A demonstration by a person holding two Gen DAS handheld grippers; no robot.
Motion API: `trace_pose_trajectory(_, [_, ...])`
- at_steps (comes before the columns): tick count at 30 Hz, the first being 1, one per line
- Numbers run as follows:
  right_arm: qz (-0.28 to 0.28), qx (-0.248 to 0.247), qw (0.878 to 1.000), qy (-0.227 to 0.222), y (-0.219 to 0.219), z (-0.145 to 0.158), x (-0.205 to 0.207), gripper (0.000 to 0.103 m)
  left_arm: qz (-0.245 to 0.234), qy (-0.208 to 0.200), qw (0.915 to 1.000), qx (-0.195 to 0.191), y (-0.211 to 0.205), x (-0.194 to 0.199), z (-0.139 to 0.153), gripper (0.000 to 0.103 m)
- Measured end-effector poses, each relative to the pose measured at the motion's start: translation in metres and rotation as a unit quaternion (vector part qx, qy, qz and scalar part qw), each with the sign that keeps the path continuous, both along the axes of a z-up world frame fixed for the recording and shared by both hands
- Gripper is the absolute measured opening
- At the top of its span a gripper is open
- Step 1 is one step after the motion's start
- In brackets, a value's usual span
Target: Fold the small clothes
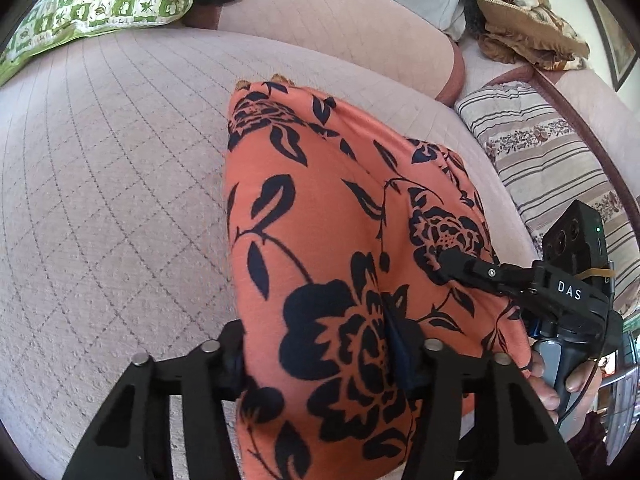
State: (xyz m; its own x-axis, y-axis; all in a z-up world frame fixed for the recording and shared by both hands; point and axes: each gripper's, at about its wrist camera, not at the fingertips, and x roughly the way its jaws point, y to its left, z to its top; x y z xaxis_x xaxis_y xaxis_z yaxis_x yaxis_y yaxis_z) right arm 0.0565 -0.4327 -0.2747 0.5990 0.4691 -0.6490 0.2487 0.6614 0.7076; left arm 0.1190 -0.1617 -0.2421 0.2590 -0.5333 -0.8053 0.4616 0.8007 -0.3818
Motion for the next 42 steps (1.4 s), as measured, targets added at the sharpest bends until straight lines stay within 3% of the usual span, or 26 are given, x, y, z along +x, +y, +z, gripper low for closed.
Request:
trace_pose_trajectory(7, [-0.017,-0.014,1.000,-0.012,0.013,0.018,0.003,0.054,0.003,-0.027,0.9996,0.010,0.004,-0.002,0.015,0.048])
trace_pose_trajectory(13, [0.001,-0.032,0.999,-0.029,0.041,0.033,0.017,0.051,0.020,-0.055,0.9976,0.037,0.026,0.004,0.033,0.048])
trace_pose_trajectory(21, [0.027,-0.072,0.993,-0.092,0.101,0.060,0.041,0.051,0.065,-0.096,0.9921,0.048,0.076,0.017,0.052,0.048])
trace_pose_trajectory(26, [0.033,-0.073,0.990,-0.113,0.129,0.059,0.057,0.051,0.092,-0.103,0.9886,0.061,0.094,0.029,0.051,0.048])
trace_pose_trajectory(32, [0.058,-0.090,0.989,-0.104,0.150,0.054,0.066,0.050,0.105,-0.080,0.9894,0.061,0.111,0.034,0.034,0.048])
trace_pose_trajectory(37, [0.051,-0.084,0.993,-0.063,0.147,0.036,0.068,0.050,0.100,-0.063,0.9902,0.075,0.103,0.039,0.014,0.049])
trace_pose_trajectory(42, [0.042,-0.082,0.995,-0.030,0.143,0.020,0.071,0.050,0.094,-0.075,0.9889,0.087,0.099,0.039,0.006,0.053])
